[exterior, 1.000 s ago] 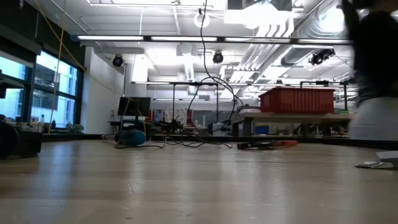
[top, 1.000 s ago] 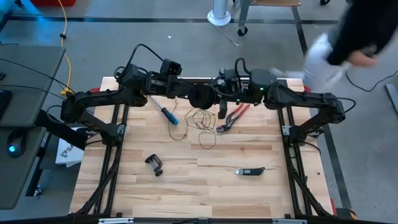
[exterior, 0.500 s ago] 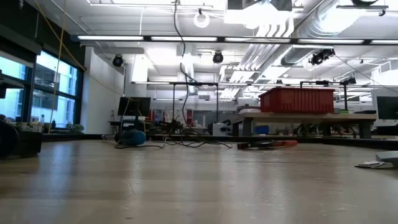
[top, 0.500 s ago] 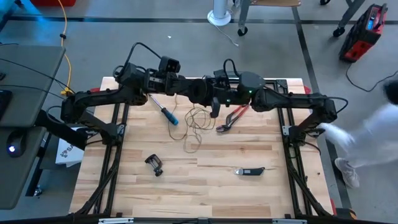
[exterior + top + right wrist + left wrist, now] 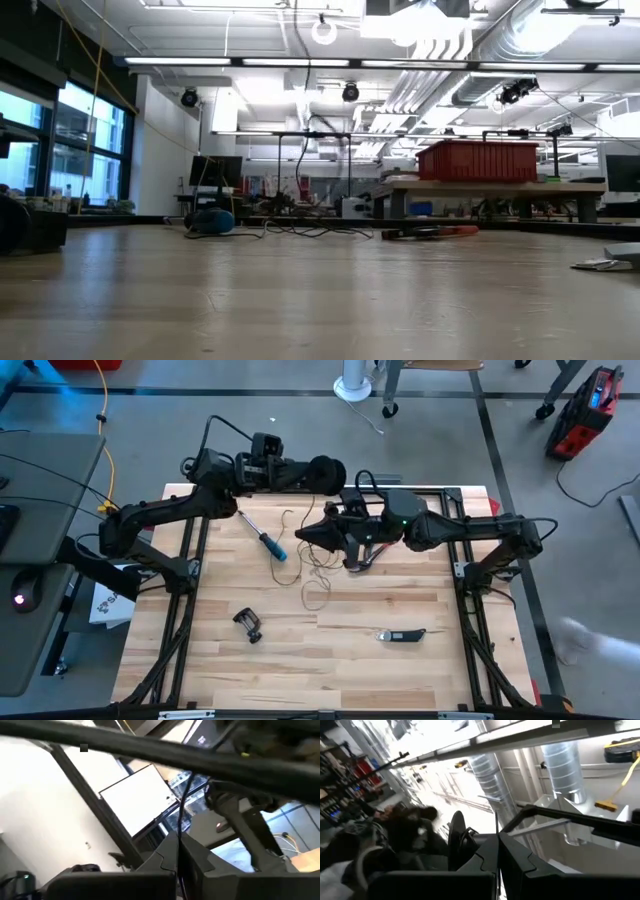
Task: Coil cords
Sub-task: Coil the black wire onto the black spool
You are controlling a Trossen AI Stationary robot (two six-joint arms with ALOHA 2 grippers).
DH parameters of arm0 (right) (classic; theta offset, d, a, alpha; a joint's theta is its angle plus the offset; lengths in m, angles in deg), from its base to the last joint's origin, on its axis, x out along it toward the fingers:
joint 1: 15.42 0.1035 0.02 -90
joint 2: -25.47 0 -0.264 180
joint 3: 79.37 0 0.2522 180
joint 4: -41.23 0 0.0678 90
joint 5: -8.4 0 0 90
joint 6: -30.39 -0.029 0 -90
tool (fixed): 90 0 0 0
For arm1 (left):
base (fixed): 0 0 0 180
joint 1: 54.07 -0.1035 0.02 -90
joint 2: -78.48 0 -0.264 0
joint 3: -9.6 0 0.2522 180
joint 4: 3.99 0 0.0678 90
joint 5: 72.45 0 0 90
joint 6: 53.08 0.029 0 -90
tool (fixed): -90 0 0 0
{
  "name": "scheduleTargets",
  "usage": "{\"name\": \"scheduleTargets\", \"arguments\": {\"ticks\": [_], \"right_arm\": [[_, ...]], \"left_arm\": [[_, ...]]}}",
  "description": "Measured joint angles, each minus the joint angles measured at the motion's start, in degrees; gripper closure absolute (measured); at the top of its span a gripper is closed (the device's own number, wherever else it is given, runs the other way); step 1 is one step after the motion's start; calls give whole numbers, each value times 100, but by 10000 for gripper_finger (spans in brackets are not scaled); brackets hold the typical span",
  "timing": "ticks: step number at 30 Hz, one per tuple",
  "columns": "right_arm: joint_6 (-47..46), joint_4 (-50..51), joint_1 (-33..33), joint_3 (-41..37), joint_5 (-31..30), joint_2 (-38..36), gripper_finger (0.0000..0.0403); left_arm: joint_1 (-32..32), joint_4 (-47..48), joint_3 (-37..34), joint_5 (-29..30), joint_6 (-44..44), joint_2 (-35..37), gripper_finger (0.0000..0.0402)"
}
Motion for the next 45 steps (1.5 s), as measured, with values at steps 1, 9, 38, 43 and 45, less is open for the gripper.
{"name": "scheduleTargets", "arguments": {"ticks": [1, 9, 38, 43, 45], "right_arm": [[17, 0, 13, 0, -2, -2, 403], [375, 244, 35, 0, 305, -2, 403], [1126, 3668, -29, 2, -489, -353, 403], [1140, 5086, -75, 0, -1285, -280, 401], [1136, 5655, -137, 0, -1676, -258, 394]], "left_arm": [[-10, -10, 0, 53, 42, -36, 402], [-17, -101, 0, 181, 234, -123, 402], [-922, 2639, 9, -1893, 2718, 735, 401], [-479, 6563, -354, -793, 5231, 1255, 401], [-260, 7055, -755, -309, 5649, 1422, 401]]}}
